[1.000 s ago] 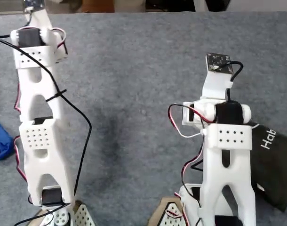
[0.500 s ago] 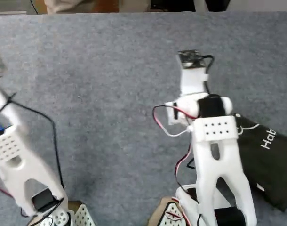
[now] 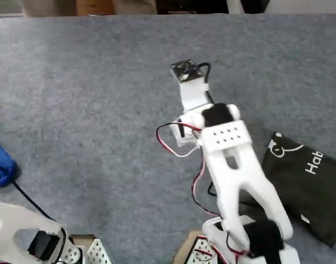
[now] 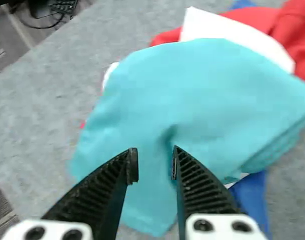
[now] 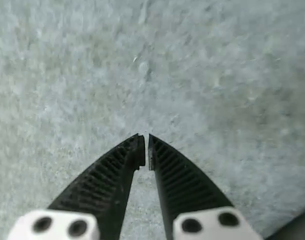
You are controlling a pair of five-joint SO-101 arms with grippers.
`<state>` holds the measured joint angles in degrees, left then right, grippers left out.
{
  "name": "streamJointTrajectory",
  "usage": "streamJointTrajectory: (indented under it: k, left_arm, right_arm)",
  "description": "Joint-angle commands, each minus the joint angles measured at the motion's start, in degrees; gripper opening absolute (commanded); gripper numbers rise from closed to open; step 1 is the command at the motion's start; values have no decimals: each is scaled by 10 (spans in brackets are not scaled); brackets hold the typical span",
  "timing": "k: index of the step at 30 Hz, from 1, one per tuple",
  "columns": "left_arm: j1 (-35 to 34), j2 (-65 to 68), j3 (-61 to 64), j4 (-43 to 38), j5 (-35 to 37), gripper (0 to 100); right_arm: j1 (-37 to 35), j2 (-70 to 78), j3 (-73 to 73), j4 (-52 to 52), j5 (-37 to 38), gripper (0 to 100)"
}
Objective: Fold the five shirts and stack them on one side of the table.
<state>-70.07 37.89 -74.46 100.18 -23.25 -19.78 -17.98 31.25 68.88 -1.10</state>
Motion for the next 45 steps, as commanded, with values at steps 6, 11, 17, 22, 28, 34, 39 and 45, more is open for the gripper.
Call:
streamJointTrajectory:
  k: [6,11,17,22,28,34,39,45]
  left_arm:
    - [-11,131,-5,-91,-10,121]
    - [-8,145,-5,-108,-9,19]
    - [-1,144,-26,-92,-9,19]
    - [40,145,-166,10,-9,19]
    - [105,93,-197,8,37,18]
    - [180,-21,-130,8,94,18]
    - [271,-116,-11,8,109,18]
    - [322,-169,135,6,116,19]
  right_arm:
    - [-27,46,-53,-7,2,30]
    - [-27,46,-52,-7,2,30]
    - [-27,47,-52,-7,2,30]
    - [-27,47,-52,-7,2,30]
    - [-25,46,-52,-6,2,30]
    - [-24,46,-52,-6,3,30]
    - [-24,46,-52,-6,3,30]
    - [-24,46,-52,-6,3,30]
